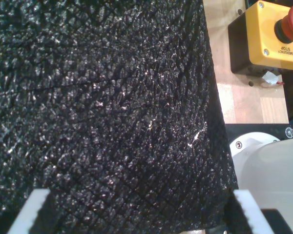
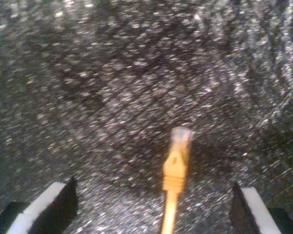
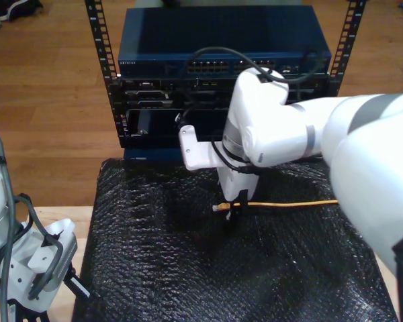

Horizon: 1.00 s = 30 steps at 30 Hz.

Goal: Grab the cable and plug it in

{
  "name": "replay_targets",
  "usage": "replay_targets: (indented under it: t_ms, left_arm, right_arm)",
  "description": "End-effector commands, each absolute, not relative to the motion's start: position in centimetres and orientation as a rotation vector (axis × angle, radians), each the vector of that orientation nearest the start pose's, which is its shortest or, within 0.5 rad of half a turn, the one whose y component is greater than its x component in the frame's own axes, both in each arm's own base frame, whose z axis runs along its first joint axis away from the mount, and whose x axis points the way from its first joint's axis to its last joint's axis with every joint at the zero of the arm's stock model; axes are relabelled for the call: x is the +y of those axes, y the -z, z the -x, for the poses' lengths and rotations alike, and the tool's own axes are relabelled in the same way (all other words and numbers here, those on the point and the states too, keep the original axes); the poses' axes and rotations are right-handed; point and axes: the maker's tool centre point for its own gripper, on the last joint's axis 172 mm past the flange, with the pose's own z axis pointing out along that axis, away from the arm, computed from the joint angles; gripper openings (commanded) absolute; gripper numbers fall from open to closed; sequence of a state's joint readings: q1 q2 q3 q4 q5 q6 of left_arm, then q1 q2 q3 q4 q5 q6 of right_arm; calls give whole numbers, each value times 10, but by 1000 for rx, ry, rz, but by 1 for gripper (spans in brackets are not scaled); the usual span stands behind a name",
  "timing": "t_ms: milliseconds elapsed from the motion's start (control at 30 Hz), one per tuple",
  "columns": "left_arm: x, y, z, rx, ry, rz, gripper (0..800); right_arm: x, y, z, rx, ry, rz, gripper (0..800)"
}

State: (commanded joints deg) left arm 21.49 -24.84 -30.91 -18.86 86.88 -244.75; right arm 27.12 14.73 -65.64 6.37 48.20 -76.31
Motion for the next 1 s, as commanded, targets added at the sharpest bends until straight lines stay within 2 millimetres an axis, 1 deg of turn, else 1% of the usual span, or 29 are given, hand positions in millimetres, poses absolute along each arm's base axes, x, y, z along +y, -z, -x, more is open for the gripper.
replay_targets:
  t_ms: [100, 167, 333, 533, 733, 1000]
  left_arm:
    - [-10, -161, -208, -1743, -124, -1823, 800]
    - [-10, -161, -207, -1743, -121, -1822, 800]
    - [-10, -161, -208, -1742, -123, -1822, 800]
    - [-10, -161, -208, -1742, -123, -1822, 800]
    - [-10, -162, -207, -1743, -123, -1821, 800]
    - [-11, -161, -207, -1742, -122, -1818, 800]
  right_arm:
    - [253, -104, -467, 2409, -100, -2065, 780]
    - [247, -103, -470, 2381, -79, -2062, 779]
    - [238, -97, -469, 2341, -32, -2054, 778]
    - [246, -96, -465, 2346, -32, -2045, 778]
    - [257, -94, -470, 2337, -103, -2027, 774]
    - [256, -82, -469, 2304, -142, -2046, 773]
